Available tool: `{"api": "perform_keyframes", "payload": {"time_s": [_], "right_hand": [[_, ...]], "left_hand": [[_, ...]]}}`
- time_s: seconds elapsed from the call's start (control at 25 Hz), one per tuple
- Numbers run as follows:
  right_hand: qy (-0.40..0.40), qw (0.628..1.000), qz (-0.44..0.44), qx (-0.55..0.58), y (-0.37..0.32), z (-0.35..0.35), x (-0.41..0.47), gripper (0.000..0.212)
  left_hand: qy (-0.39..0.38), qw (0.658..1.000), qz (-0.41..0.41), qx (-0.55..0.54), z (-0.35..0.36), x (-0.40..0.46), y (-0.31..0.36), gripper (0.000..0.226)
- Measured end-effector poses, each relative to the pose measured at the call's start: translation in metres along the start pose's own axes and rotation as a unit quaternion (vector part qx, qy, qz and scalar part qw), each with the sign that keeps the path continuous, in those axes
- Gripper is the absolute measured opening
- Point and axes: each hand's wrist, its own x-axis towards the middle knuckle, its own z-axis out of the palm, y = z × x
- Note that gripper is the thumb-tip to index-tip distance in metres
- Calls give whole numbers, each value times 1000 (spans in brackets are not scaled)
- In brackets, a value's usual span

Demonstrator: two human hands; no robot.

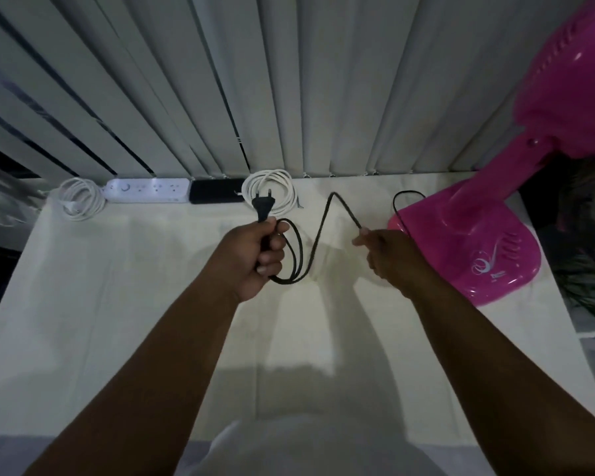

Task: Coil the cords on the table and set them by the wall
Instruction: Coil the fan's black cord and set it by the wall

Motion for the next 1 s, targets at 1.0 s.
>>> {"api": "perform_keyframes", "payload": {"time_s": [1.0], "right_hand": [[188,913,-164,-322,-30,39,-5,23]], "left_hand": [[53,995,-76,-25,10,61,-22,26]]}}
